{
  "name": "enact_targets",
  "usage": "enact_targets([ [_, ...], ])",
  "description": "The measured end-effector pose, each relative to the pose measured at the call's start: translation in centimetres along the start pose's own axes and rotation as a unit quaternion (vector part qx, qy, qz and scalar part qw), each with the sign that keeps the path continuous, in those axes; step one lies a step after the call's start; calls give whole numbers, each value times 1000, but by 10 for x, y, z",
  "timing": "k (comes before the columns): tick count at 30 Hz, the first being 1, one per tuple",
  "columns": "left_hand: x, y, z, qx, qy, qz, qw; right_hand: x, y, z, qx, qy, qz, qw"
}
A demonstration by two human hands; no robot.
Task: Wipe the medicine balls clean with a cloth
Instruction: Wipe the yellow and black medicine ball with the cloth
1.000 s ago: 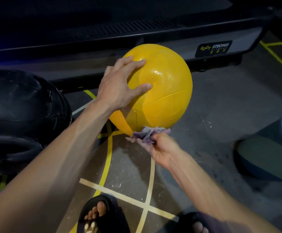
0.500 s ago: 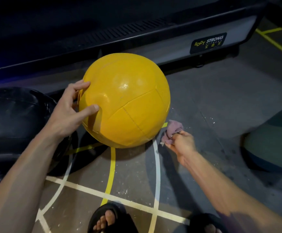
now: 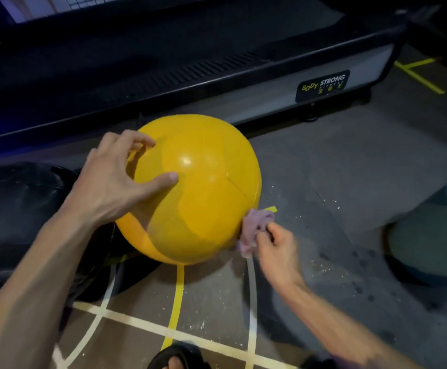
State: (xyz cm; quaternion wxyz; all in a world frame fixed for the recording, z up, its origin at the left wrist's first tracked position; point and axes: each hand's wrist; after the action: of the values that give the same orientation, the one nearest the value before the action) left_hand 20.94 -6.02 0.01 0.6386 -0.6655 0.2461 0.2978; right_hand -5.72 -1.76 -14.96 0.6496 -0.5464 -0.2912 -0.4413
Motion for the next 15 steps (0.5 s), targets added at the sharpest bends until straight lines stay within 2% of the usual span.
enact_targets([
  [2, 5, -6, 7, -63, 8, 75, 995, -9, -14, -17, -11, 59, -52, 997],
  [4, 14, -4, 6, -112, -20, 94, 989, -12, -20, -32, 8, 128, -105, 986],
  [7, 22, 3, 6, -34, -134, 127, 982, -6, -26, -41, 66, 194, -171, 964],
  [9, 24, 4, 9, -14, -170, 173, 970, 1, -26, -40, 95, 213, -200, 952],
  [12, 9, 4, 12, -11, -161, 175, 971, -2, -21, -42, 94, 229, -228, 942],
  [15, -14, 10, 20, 2, -116, 151, 982, -13, -20, -36, 90, 244, -228, 938],
])
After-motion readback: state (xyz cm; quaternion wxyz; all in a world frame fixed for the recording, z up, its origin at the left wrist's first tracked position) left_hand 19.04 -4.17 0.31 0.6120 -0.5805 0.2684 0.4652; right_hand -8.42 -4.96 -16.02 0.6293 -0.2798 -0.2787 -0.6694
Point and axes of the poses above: each hand's wrist, its own z-axis away from the middle knuckle, its own y-axis out of the palm, x = y × z, and after that the axes turned 15 degrees about z, right-handed
